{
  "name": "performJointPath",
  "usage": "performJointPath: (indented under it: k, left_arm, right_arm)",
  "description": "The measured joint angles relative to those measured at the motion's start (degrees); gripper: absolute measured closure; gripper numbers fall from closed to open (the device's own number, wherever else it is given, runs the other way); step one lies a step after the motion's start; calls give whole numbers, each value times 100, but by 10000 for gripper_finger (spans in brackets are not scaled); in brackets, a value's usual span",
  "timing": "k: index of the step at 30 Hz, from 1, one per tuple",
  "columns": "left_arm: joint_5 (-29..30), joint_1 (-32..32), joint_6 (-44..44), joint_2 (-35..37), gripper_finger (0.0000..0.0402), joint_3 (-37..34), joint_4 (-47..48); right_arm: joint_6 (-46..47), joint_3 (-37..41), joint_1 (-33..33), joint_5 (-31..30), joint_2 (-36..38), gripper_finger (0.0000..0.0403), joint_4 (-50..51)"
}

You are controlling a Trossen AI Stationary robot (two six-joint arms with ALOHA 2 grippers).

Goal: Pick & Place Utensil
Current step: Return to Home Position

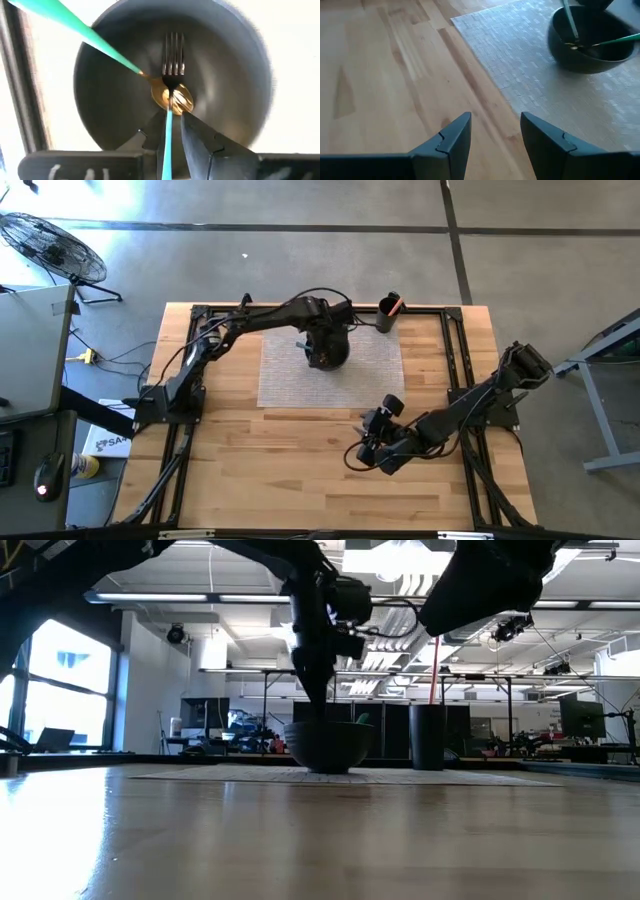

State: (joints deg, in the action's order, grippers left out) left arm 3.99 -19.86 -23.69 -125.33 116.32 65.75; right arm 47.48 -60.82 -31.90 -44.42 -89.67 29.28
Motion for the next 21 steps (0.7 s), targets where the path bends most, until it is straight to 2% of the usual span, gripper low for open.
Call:
performJointPath:
  k: [3,7,11,15,18,21]
  left_arm:
    - [-282,-2,142,262,347,158,495]
    - [-1088,-102,505,849,360,133,941]
    - [-1764,-302,821,1753,379,-413,817]
    - [-1966,-303,1091,2777,397,-1574,49]
    - [-2251,-244,1409,3681,400,-2827,-858]
    - [-2447,-94,1807,4584,399,-4250,-1984]
  right_arm:
    - [-60,0,0,141,0,237,-183]
    - [-316,0,0,201,2,237,-427]
    - [-618,0,0,188,2,237,-782]
    - [-915,-2,0,-1,2,237,-1121]
    - [-949,-2,0,-579,3,237,-1248]
    - [-951,-2,20,-708,7,237,-1277]
